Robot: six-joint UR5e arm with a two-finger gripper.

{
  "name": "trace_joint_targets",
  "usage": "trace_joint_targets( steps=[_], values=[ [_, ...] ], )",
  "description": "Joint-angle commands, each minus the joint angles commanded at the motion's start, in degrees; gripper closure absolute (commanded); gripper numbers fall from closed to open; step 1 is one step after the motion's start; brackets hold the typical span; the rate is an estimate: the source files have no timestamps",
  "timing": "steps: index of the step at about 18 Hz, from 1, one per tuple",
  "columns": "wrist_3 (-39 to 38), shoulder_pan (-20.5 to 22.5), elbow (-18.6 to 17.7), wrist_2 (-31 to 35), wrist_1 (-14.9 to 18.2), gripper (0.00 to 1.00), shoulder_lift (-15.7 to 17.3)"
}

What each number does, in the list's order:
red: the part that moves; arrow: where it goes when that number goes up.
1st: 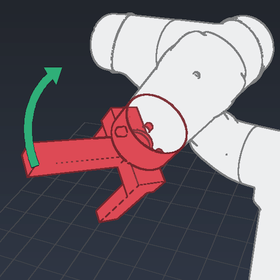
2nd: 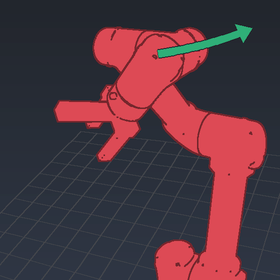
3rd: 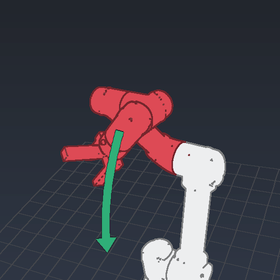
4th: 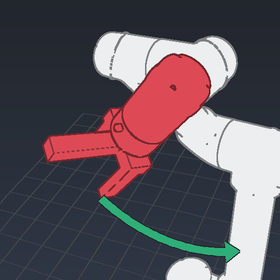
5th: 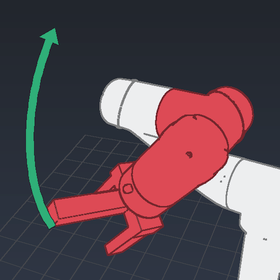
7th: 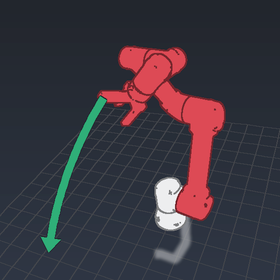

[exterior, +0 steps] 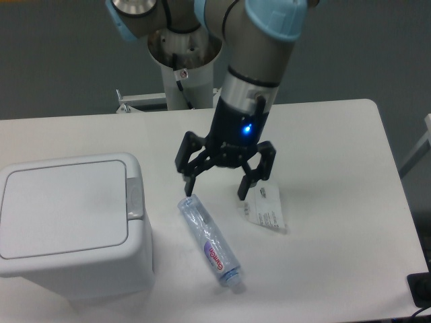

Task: Open the trash can
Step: 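Move the gripper over the grey button on the trash can rim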

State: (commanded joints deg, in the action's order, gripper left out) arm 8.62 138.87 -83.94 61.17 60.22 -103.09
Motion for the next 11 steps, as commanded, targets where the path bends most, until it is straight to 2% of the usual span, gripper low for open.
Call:
trace_joint_targets(
  steps=[3,5,7,11],
  values=[
    [-2.7,-0.8,-0.1,0.0,-3.0,0.00,-0.1],
    [-3.1,-2.5,-0.7,0.3,-3.2,0.00,-0.2],
    [-2.9,-3.0,-3.0,0.4,-3.4,0.00,0.4],
    [-3.1,-3.9,-3.2,0.4,-3.4,0.00,0.3]
  ],
)
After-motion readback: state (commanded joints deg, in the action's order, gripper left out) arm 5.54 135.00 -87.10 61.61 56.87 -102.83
